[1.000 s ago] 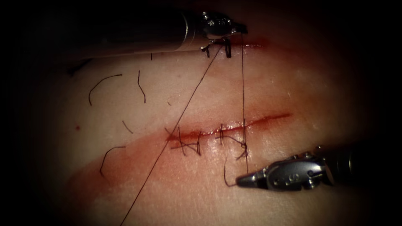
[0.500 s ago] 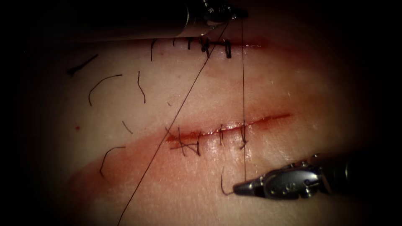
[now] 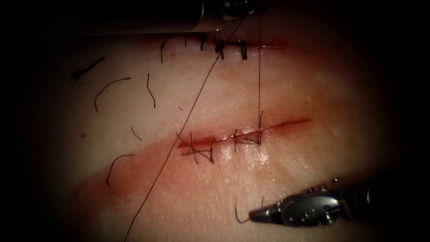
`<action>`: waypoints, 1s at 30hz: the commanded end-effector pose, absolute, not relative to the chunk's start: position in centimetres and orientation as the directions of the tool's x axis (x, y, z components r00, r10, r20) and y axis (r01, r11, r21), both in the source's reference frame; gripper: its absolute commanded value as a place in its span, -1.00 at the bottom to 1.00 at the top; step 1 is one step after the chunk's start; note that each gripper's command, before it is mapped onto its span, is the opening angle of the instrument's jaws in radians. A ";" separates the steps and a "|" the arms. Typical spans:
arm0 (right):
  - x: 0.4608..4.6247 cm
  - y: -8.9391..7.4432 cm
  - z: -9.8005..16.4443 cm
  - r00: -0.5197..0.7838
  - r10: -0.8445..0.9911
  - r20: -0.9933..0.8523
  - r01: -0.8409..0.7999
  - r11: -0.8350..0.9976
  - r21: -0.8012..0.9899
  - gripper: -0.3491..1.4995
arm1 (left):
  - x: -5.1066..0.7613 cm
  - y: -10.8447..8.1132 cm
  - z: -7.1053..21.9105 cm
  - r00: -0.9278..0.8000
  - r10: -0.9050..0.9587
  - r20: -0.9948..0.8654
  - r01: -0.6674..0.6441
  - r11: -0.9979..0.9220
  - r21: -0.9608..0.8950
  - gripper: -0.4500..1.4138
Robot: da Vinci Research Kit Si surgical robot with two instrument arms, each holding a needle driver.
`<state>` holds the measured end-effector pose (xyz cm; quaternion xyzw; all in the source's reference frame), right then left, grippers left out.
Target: Wound Closure
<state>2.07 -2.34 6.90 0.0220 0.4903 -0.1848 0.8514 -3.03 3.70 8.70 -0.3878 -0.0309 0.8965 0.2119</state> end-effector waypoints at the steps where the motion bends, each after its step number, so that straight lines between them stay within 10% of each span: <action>1: 2.12 -2.4 6.9 0.458 -0.285 -0.842 0.330 0.934 -0.137 -1.00 | -3.08 3.7 8.7 -0.609 0.401 -0.684 -0.354 -0.909 -0.219 -1.00; 7: 2.13 -2.4 6.9 0.483 -0.221 -0.847 0.295 0.952 -0.081 -0.87 | -3.03 3.5 8.6 -0.614 0.391 -0.686 -0.342 -0.915 -0.216 -1.00; 9: 2.14 -2.5 6.9 0.500 -0.144 -0.854 0.256 0.967 -0.013 -0.15 | -3.00 3.4 8.6 -0.611 0.397 -0.684 -0.343 -0.913 -0.223 -0.57; 10: 2.16 -2.6 6.8 0.505 -0.066 -0.861 0.211 0.976 0.049 0.71 | -2.98 3.4 8.5 -0.608 0.408 -0.682 -0.347 -0.908 -0.234 -0.33; 12: 2.19 -2.6 6.8 0.497 0.033 -0.867 0.149 0.981 0.123 0.94 | -2.94 3.3 8.5 -0.606 0.414 -0.680 -0.348 -0.906 -0.241 -0.15; 18: 2.16 -2.7 6.5 0.419 0.283 -0.863 0.074 0.936 0.344 0.98 | -2.78 3.1 8.2 -0.604 0.412 -0.682 -0.332 -0.908 -0.255 -0.98; 30: 1.64 -2.6 6.5 0.355 0.621 -0.699 0.068 0.728 0.682 0.80 | -2.38 2.8 7.6 -0.590 0.424 -0.687 -0.342 -0.902 -0.263 -1.00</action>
